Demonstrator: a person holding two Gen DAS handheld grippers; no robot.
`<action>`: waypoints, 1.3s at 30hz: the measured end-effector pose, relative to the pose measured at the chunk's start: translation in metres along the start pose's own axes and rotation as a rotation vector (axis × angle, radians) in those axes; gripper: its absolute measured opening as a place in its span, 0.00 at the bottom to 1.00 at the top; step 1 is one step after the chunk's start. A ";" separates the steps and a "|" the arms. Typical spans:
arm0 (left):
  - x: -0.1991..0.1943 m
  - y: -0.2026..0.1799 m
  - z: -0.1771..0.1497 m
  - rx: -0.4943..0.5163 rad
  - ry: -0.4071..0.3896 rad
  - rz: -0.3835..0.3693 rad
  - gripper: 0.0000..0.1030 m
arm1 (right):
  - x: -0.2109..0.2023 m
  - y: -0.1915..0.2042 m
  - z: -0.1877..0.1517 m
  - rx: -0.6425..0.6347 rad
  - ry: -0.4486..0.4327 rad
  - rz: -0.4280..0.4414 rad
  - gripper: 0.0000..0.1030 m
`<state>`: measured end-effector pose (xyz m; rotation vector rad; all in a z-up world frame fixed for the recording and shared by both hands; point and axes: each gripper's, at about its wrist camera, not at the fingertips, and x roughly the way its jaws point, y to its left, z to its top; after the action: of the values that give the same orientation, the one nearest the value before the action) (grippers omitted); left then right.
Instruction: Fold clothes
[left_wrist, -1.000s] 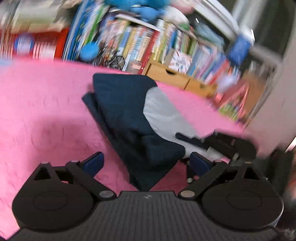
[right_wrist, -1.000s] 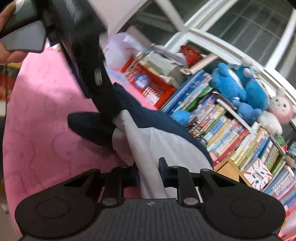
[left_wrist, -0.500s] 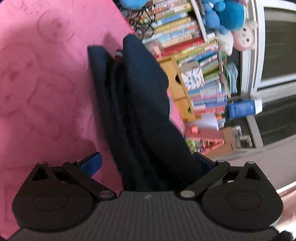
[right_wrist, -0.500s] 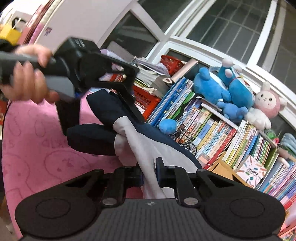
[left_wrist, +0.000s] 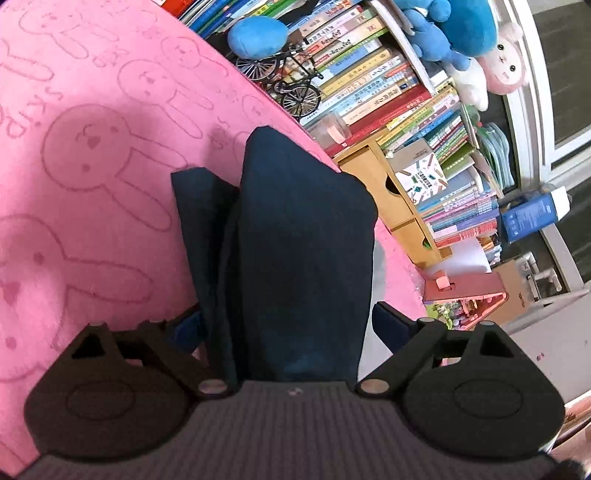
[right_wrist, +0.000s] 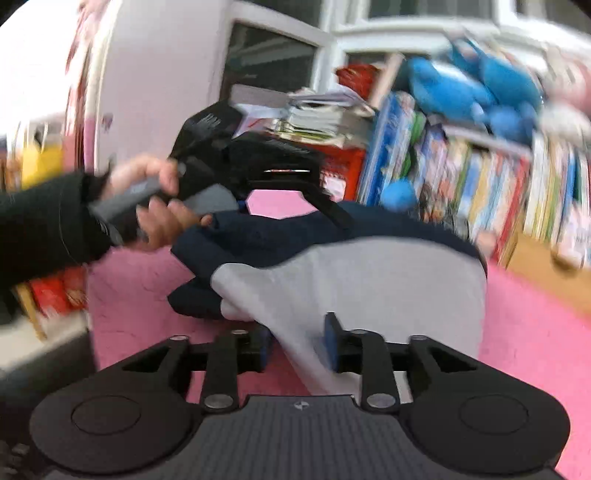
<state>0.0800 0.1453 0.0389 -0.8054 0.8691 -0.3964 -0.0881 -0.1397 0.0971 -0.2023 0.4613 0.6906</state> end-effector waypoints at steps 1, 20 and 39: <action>0.000 0.000 0.001 0.004 0.005 -0.001 0.91 | -0.010 -0.012 -0.004 0.059 -0.004 0.019 0.49; -0.008 0.012 0.003 0.087 -0.009 0.024 0.50 | 0.132 -0.227 -0.012 0.695 0.142 0.028 0.78; 0.001 -0.054 0.024 0.420 -0.096 0.137 0.23 | 0.109 -0.252 0.002 0.867 -0.253 0.164 0.28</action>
<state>0.0996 0.1211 0.0888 -0.3716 0.7131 -0.3980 0.1511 -0.2680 0.0549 0.7379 0.4989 0.6108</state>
